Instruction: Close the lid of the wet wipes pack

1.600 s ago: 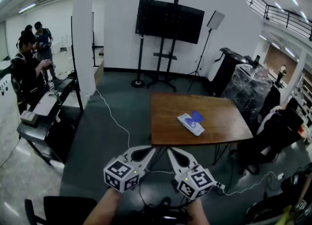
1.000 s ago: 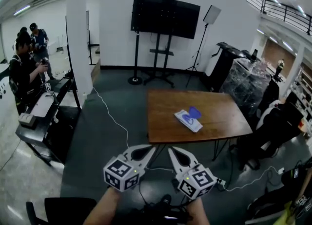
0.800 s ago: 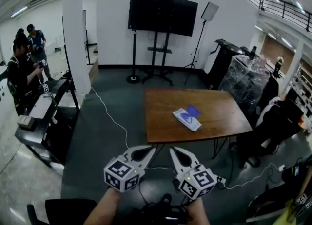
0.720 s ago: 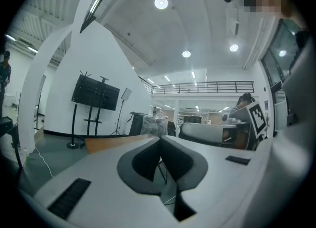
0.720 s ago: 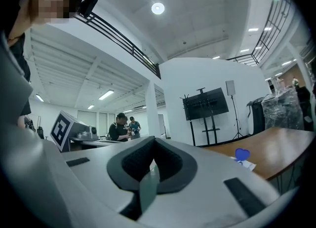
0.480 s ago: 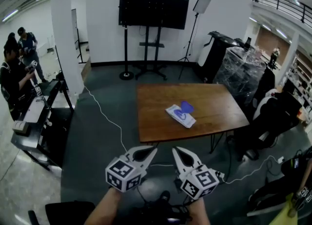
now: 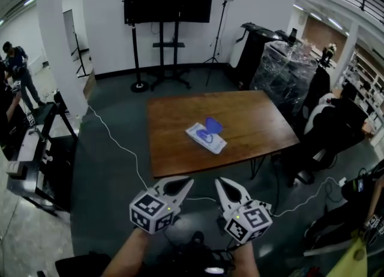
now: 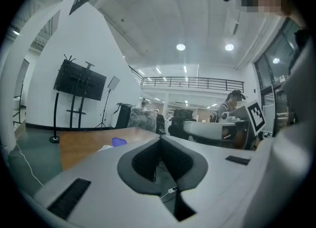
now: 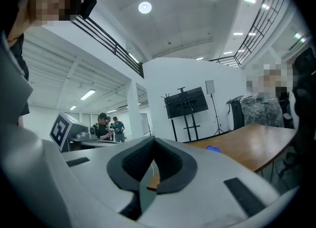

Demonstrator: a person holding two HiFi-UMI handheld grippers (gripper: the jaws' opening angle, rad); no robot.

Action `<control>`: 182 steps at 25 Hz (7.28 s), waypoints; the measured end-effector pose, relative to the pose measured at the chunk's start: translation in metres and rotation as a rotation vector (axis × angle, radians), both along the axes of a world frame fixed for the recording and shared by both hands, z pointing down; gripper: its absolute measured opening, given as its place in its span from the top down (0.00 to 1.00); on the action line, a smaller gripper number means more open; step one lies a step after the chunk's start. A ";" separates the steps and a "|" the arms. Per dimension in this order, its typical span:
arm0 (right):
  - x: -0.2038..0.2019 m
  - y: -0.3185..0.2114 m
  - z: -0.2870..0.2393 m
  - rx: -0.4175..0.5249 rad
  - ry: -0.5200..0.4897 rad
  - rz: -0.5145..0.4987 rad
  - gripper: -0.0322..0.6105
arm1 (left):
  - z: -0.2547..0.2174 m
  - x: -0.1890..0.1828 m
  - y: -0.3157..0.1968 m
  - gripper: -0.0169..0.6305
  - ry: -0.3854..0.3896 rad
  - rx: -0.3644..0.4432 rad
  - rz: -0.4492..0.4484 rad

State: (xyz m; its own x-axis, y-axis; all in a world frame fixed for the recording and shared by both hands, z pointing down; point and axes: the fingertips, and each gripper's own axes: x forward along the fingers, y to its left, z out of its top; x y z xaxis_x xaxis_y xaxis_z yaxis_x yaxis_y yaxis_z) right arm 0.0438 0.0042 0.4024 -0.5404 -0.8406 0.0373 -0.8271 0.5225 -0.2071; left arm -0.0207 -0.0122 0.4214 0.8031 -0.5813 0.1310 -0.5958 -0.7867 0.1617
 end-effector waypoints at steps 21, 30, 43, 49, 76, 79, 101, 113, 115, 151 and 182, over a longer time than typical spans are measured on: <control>0.083 -0.118 0.013 -0.007 0.011 -0.122 0.94 | 0.014 0.094 -0.125 0.96 -0.073 -0.031 -0.094; 0.100 -0.162 0.010 -0.016 0.008 -0.120 0.94 | 0.018 0.105 -0.166 0.96 -0.106 -0.041 -0.109; 0.103 -0.247 0.049 -0.101 0.068 -0.062 0.94 | 0.056 0.097 -0.247 0.96 -0.108 -0.071 -0.076; 0.096 -0.288 0.067 -0.152 0.112 -0.003 0.94 | 0.068 0.091 -0.283 0.96 -0.108 -0.106 -0.035; 0.149 -0.413 0.181 -0.354 0.303 -0.011 0.94 | 0.123 0.097 -0.346 0.96 -0.170 -0.204 -0.185; 0.154 -0.423 0.206 -0.408 0.325 -0.029 0.94 | 0.130 0.096 -0.346 0.96 -0.179 -0.215 -0.211; 0.092 -0.393 0.219 -0.462 0.338 -0.327 0.94 | 0.140 0.062 -0.332 0.96 -0.189 -0.260 -0.343; 0.046 -0.366 0.263 -0.532 0.433 -0.399 0.94 | 0.148 0.040 -0.316 0.96 -0.200 -0.278 -0.379; 0.044 -0.365 0.270 -0.542 0.460 -0.390 0.94 | 0.146 0.039 -0.314 0.96 -0.186 -0.281 -0.379; 0.076 -0.310 0.114 -0.225 0.289 -0.022 0.94 | 0.055 0.089 -0.288 0.96 -0.099 -0.051 -0.044; 0.136 -0.176 -0.031 0.112 0.054 -0.062 0.94 | -0.034 0.167 -0.170 0.96 -0.049 0.102 -0.035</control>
State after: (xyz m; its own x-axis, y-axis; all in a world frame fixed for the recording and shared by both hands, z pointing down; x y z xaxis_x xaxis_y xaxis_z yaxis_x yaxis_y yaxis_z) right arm 0.1796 -0.1721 0.3712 -0.5910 -0.8063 -0.0248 -0.8010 0.5901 -0.1008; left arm 0.1464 -0.1824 0.3879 0.7764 -0.6208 0.1085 -0.6281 -0.7764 0.0521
